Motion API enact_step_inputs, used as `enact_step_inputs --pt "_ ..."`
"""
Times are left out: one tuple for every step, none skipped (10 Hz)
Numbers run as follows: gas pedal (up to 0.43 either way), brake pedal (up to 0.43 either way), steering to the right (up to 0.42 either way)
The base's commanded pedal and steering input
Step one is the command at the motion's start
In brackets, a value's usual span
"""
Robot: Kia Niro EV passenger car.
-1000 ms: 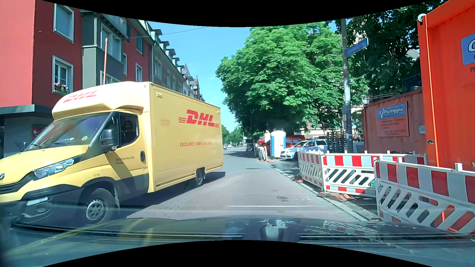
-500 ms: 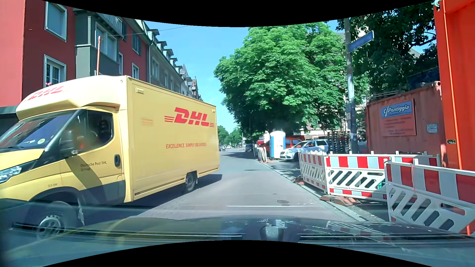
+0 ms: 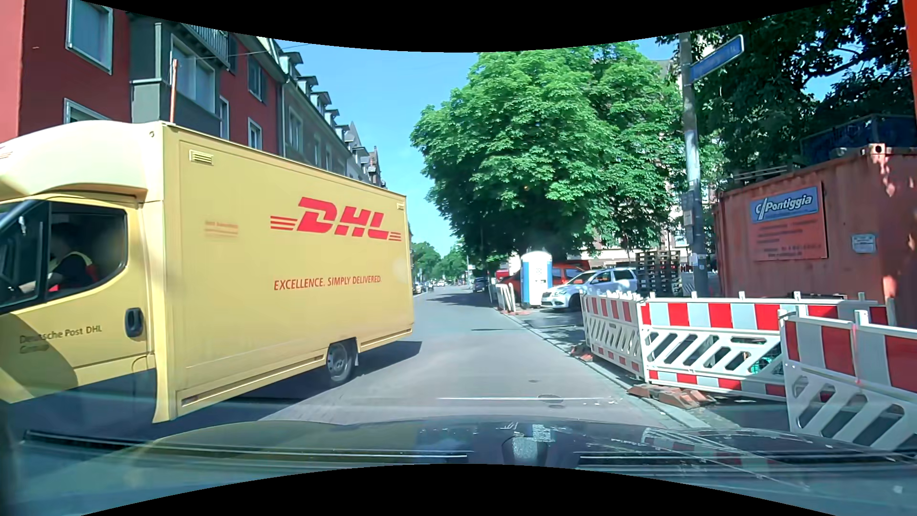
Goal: Follow the waypoints while adhering to traffic rules and regulations
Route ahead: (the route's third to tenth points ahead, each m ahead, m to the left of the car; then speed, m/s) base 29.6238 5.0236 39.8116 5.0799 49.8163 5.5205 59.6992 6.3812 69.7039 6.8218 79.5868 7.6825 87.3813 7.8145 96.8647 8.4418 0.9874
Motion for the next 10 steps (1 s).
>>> enact_step_inputs --pt "0.0 0.024 0.006" --pt "0.0 0.012 0.006" --pt "0.0 0.0 0.006" --pt "0.0 0.0 0.006" --pt "0.0 0.0 0.005" --pt "0.0 0.0 0.002" --pt "0.0 0.0 -0.002" --pt "0.0 0.0 -0.007" --pt "0.0 0.0 -0.009" --pt "0.0 0.0 -0.009"
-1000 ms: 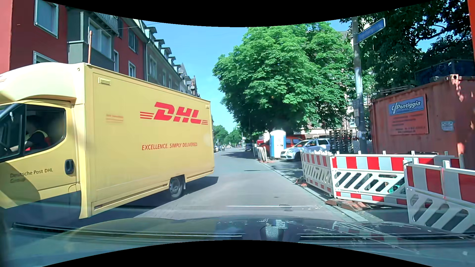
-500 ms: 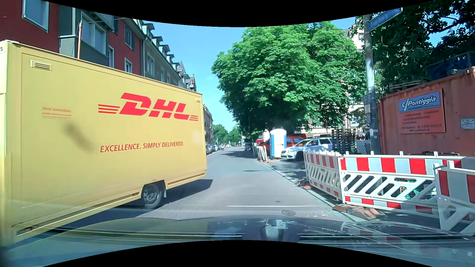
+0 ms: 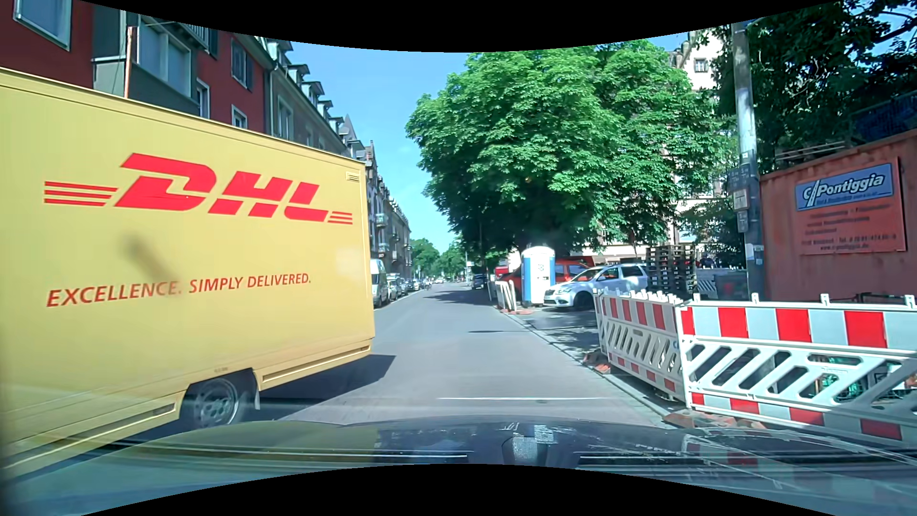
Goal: Follow the waypoints while adhering to traffic rules and regulations
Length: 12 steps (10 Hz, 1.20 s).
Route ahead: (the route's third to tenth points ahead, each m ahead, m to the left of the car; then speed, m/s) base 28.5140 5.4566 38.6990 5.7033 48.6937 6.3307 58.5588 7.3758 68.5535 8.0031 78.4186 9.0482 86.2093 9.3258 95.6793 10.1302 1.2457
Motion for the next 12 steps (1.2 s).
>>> enact_step_inputs --pt "0.0 0.0 -0.009" --pt "0.0 0.0 -0.009" --pt "0.0 0.0 -0.005" --pt "0.0 0.0 0.0" --pt "0.0 0.0 0.0" --pt "0.0 0.0 -0.003" --pt "0.079 0.0 -0.01" --pt "0.098 0.0 -0.02" --pt "0.177 0.0 -0.033" --pt "0.24 0.0 -0.052" --pt "0.299 0.0 -0.065" --pt "0.331 0.0 -0.081"
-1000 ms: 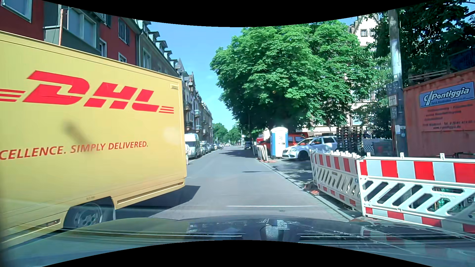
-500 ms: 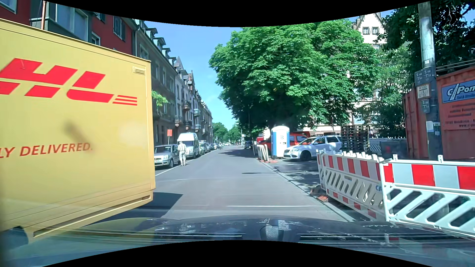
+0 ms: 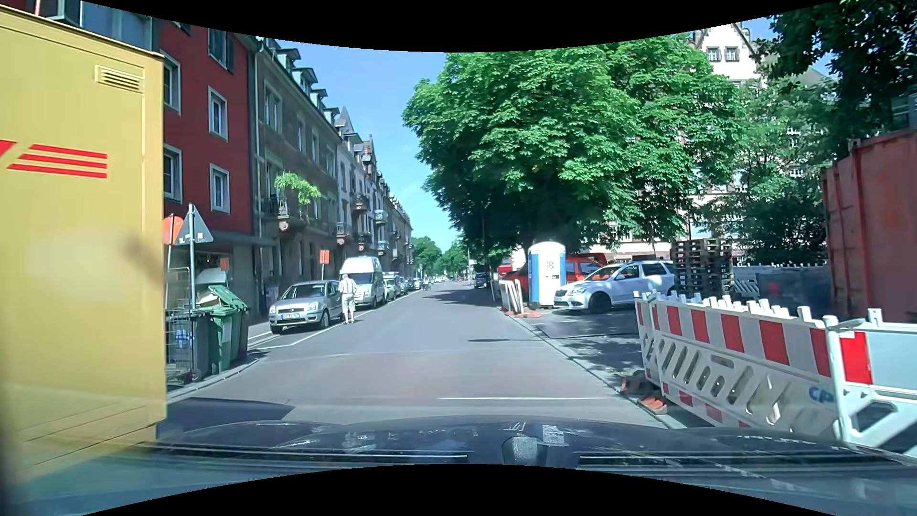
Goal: Follow the waypoints while adhering to traffic rules and regulations
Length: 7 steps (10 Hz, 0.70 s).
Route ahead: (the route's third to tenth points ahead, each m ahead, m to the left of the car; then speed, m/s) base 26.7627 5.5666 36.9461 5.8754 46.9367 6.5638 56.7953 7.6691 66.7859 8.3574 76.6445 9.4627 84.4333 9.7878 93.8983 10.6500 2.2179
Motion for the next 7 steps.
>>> enact_step_inputs --pt "0.35 0.0 -0.095" --pt "0.378 0.0 -0.101" --pt "0.378 0.0 -0.107" --pt "0.378 0.0 -0.108" --pt "0.37 0.0 -0.108" --pt "0.339 0.0 -0.1" --pt "0.331 0.0 -0.088"
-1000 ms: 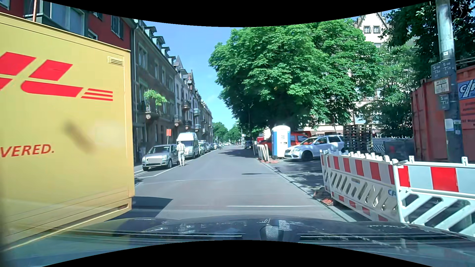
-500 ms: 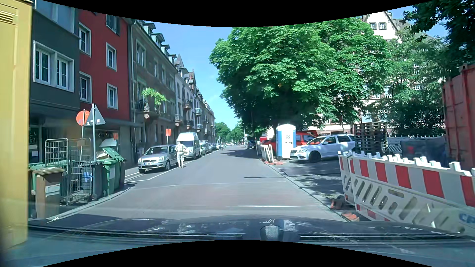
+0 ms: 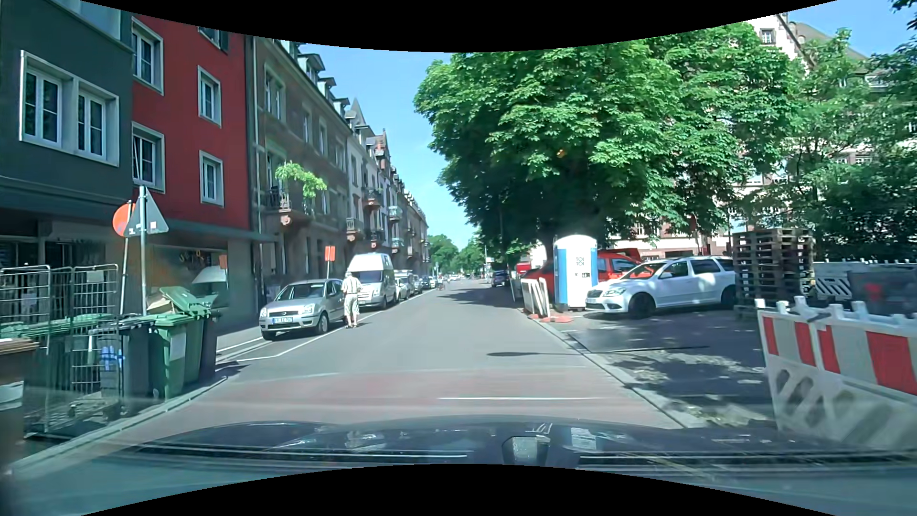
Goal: Follow the waypoints while adhering to traffic rules and regulations
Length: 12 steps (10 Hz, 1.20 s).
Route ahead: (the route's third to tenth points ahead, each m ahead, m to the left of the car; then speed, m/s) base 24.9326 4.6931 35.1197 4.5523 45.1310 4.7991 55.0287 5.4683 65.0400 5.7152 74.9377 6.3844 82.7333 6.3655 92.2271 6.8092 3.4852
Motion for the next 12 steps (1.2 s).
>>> enact_step_inputs --pt "0.311 0.0 -0.073" --pt "0.28 0.0 -0.05" --pt "0.26 0.0 -0.031" --pt "0.24 0.0 -0.021" --pt "0.209 0.0 -0.019" --pt "0.189 0.0 -0.019" --pt "0.177 0.0 -0.019" --pt "0.13 0.0 -0.018" --pt "0.028 0.0 -0.017" --pt "0.008 0.0 -0.017" --pt "0.008 0.0 -0.017" --pt "0.008 0.0 -0.018"
